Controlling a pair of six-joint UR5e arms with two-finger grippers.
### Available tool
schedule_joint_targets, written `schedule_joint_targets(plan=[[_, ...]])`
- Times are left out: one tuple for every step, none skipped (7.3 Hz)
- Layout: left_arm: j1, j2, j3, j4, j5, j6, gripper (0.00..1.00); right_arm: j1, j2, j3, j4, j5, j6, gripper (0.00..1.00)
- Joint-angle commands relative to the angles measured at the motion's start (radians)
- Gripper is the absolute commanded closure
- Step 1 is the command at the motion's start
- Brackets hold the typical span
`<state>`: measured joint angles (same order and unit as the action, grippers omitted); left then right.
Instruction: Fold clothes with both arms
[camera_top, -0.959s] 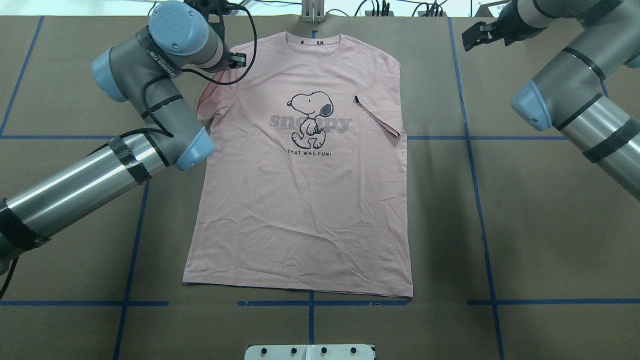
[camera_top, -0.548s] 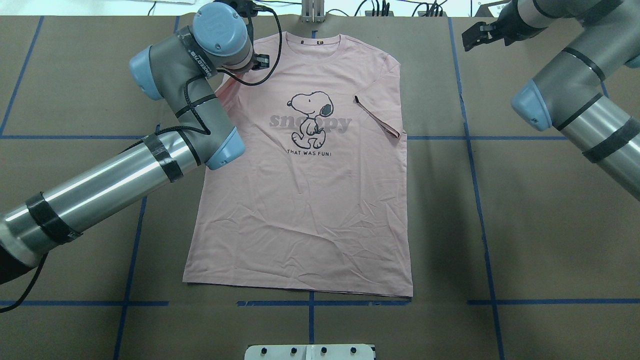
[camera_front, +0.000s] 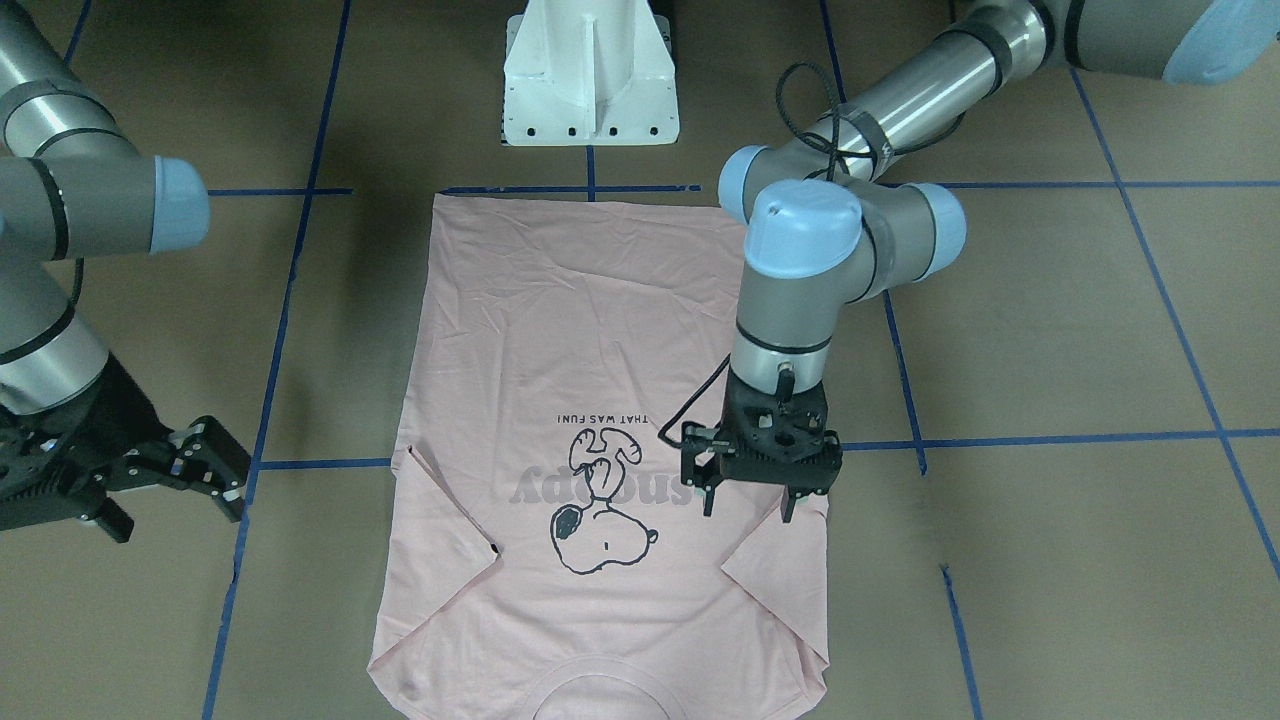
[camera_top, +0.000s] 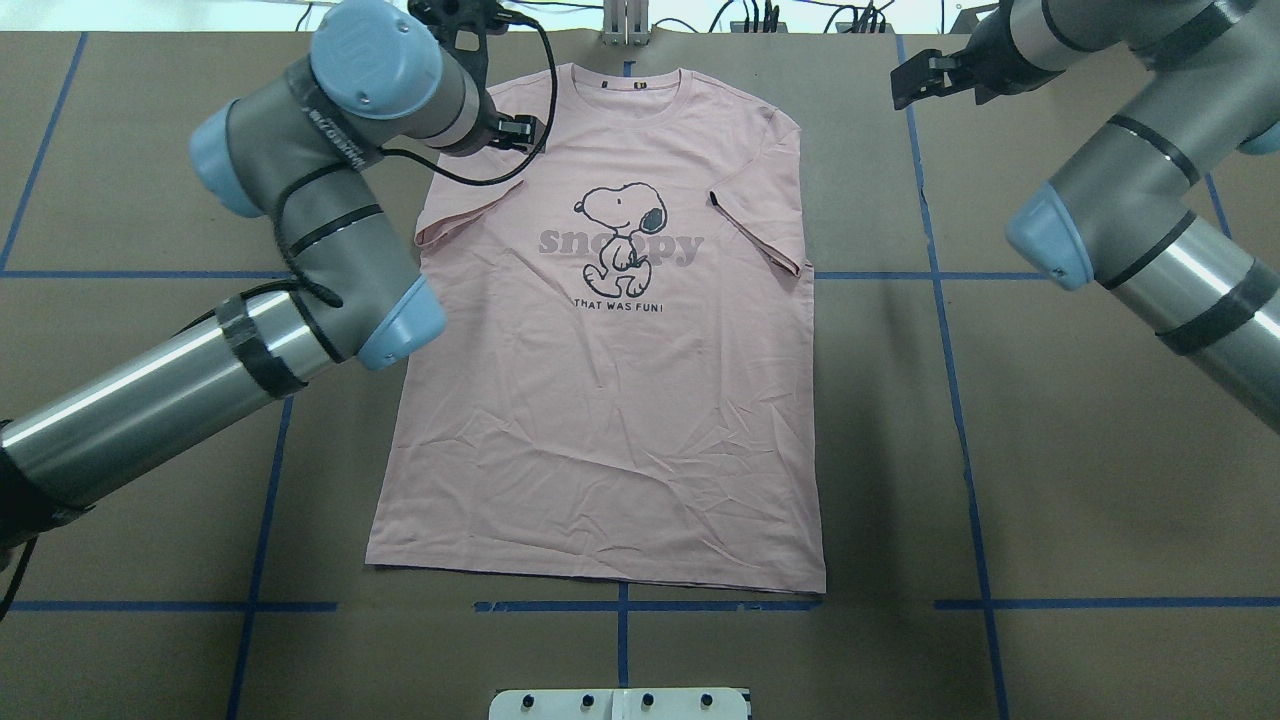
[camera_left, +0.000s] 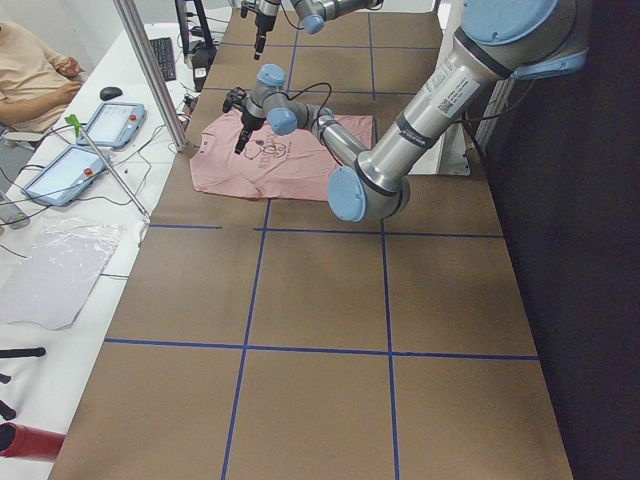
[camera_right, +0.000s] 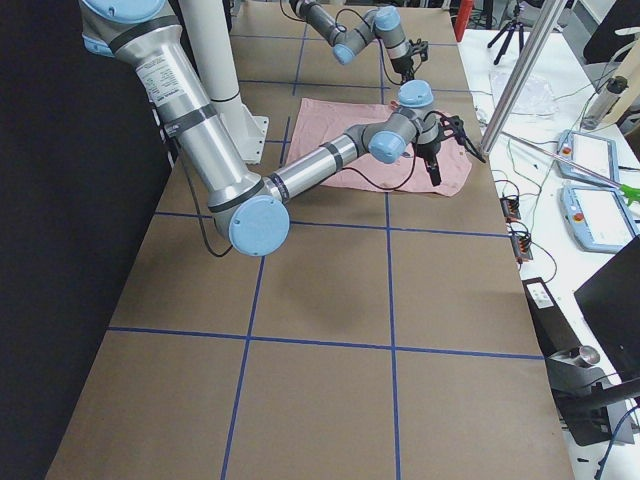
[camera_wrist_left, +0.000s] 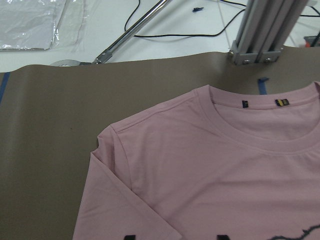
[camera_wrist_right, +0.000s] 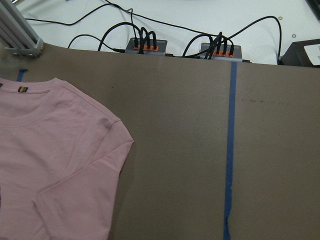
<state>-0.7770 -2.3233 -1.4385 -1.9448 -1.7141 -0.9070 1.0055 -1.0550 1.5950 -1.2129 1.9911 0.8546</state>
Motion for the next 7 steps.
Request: schedule_joint_targets(plan=[[-0.001, 0.186, -0.292, 0.004, -0.061, 0.019, 0.00, -0.178, -0.061, 0.223, -0.057, -0.075, 0.286, 0.00], [0.001, 0.241, -0.366, 0.001, -0.093, 0.008, 0.00, -0.321, -0.083, 0.382, -0.220, -0.213, 0.387, 0.00], [0.017, 0.312, -0.441, -0.006, -0.102, -0.003, 0.00, -0.494, -0.083, 0.537, -0.416, -0.371, 0.522, 0.00], [0.045, 0.402, -0.521, -0.009, -0.093, -0.095, 0.00, -0.654, -0.121, 0.595, -0.457, -0.500, 0.687, 0.02], [0.112, 0.479, -0.592, -0.010, -0.070, -0.145, 0.00, -0.786, -0.176, 0.632, -0.441, -0.641, 0.768, 0.04], [0.178, 0.523, -0.618, -0.010, -0.026, -0.182, 0.00, -0.833, -0.218, 0.655, -0.435, -0.665, 0.822, 0.07], [0.261, 0.560, -0.619, -0.011, 0.023, -0.263, 0.00, -0.863, -0.236, 0.655, -0.427, -0.682, 0.851, 0.10]])
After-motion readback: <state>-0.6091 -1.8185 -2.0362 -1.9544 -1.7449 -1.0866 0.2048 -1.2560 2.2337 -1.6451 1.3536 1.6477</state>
